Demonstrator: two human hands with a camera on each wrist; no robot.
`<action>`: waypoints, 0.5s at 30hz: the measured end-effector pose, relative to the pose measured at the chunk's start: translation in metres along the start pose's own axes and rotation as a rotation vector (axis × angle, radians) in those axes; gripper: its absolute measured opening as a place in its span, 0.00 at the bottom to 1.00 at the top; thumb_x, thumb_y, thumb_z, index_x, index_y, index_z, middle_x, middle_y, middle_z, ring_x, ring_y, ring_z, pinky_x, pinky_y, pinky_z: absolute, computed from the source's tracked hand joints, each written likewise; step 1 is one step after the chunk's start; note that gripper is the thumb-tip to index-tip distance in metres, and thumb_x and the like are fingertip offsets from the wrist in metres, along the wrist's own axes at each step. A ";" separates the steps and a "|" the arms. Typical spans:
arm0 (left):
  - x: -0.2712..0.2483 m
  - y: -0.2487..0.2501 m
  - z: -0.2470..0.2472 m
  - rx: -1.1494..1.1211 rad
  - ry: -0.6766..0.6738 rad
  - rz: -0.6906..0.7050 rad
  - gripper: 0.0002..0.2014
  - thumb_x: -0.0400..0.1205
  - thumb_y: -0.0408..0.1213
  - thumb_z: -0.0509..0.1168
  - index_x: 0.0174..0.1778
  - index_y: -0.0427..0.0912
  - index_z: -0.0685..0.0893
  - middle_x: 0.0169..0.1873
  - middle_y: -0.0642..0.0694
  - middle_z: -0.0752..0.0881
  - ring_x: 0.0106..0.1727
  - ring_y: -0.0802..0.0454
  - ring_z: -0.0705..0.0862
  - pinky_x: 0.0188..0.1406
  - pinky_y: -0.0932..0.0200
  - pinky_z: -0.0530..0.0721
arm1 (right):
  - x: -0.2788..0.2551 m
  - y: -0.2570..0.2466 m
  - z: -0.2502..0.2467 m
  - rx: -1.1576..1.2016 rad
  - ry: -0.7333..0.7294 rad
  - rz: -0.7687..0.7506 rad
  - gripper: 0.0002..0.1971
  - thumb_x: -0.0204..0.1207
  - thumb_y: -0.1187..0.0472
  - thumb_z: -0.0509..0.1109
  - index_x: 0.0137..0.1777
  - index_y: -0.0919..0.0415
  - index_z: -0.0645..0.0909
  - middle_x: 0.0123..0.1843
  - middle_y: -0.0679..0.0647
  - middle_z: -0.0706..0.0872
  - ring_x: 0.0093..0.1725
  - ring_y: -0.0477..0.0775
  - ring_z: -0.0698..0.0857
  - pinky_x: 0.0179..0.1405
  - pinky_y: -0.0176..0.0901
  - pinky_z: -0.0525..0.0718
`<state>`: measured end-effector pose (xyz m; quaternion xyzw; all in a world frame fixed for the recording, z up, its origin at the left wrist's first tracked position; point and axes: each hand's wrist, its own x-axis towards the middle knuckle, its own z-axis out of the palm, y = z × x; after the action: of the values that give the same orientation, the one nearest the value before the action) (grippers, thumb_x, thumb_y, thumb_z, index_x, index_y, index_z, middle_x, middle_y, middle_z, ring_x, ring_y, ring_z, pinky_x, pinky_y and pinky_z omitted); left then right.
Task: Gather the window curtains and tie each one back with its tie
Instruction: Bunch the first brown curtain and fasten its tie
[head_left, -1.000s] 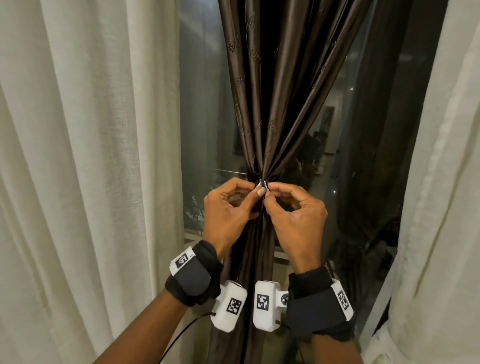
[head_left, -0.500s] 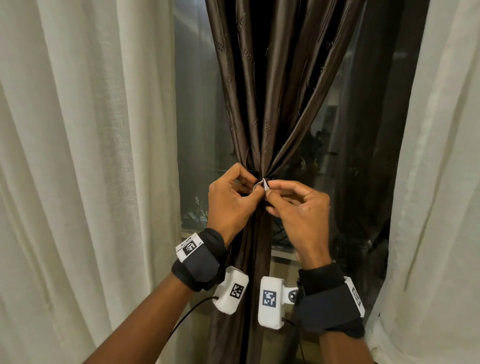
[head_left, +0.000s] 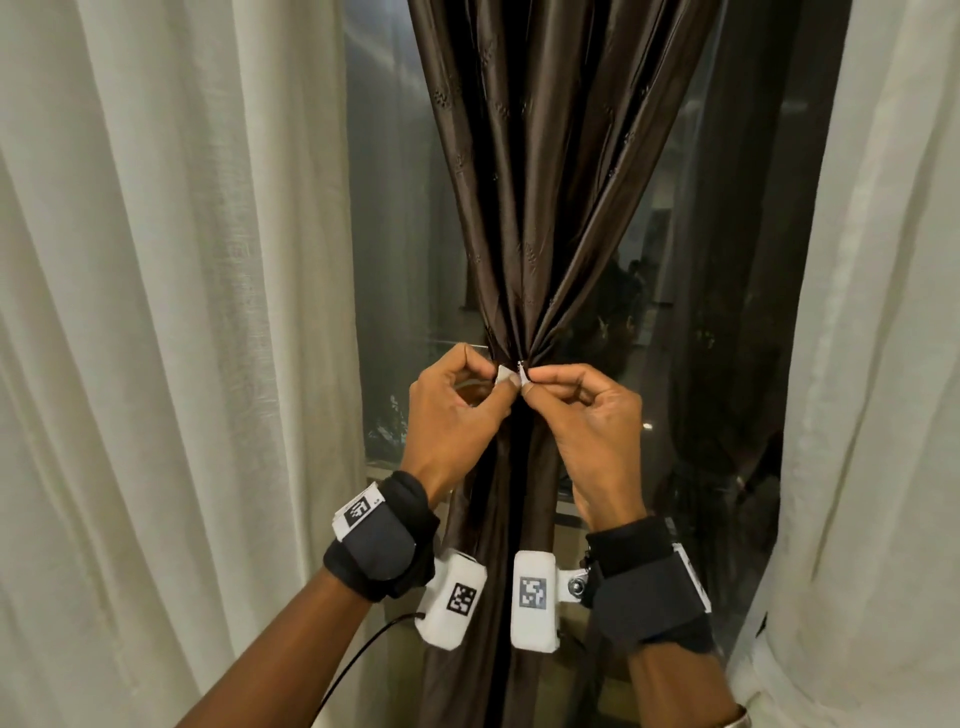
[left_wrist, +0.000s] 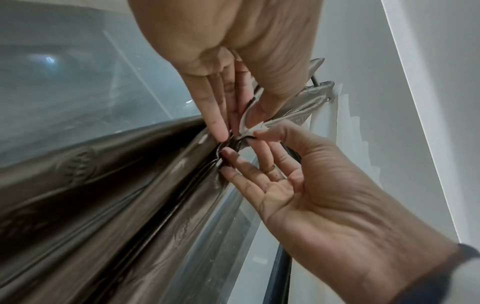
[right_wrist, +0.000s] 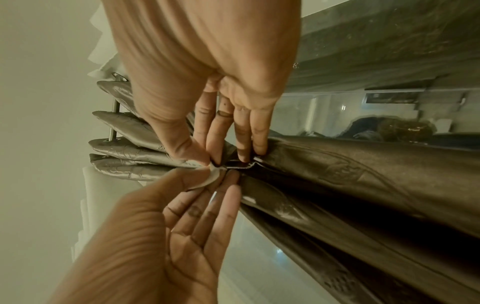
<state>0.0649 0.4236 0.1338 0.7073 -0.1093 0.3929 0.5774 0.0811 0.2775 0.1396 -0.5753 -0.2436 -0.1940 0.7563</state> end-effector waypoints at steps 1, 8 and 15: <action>0.000 0.002 -0.002 -0.009 -0.002 -0.018 0.07 0.84 0.36 0.78 0.45 0.41 0.87 0.43 0.46 0.93 0.48 0.47 0.95 0.49 0.37 0.96 | 0.000 0.001 0.000 -0.009 -0.008 -0.010 0.06 0.77 0.72 0.82 0.52 0.65 0.93 0.46 0.59 0.96 0.50 0.56 0.96 0.52 0.39 0.92; 0.002 0.013 -0.013 0.061 -0.059 -0.070 0.08 0.83 0.41 0.79 0.56 0.45 0.96 0.41 0.50 0.97 0.46 0.55 0.97 0.54 0.43 0.97 | -0.004 0.009 0.004 -0.140 0.003 -0.129 0.09 0.77 0.70 0.82 0.55 0.61 0.94 0.47 0.53 0.97 0.51 0.52 0.97 0.56 0.47 0.94; 0.013 0.025 -0.014 0.051 -0.215 -0.108 0.08 0.89 0.38 0.72 0.56 0.44 0.97 0.45 0.49 0.98 0.52 0.54 0.97 0.62 0.47 0.94 | -0.005 0.012 0.003 -0.294 -0.005 -0.254 0.12 0.78 0.70 0.80 0.54 0.52 0.95 0.49 0.45 0.94 0.53 0.48 0.94 0.58 0.54 0.94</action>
<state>0.0516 0.4324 0.1614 0.7645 -0.1223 0.2860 0.5646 0.0837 0.2840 0.1278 -0.6448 -0.2853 -0.3201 0.6328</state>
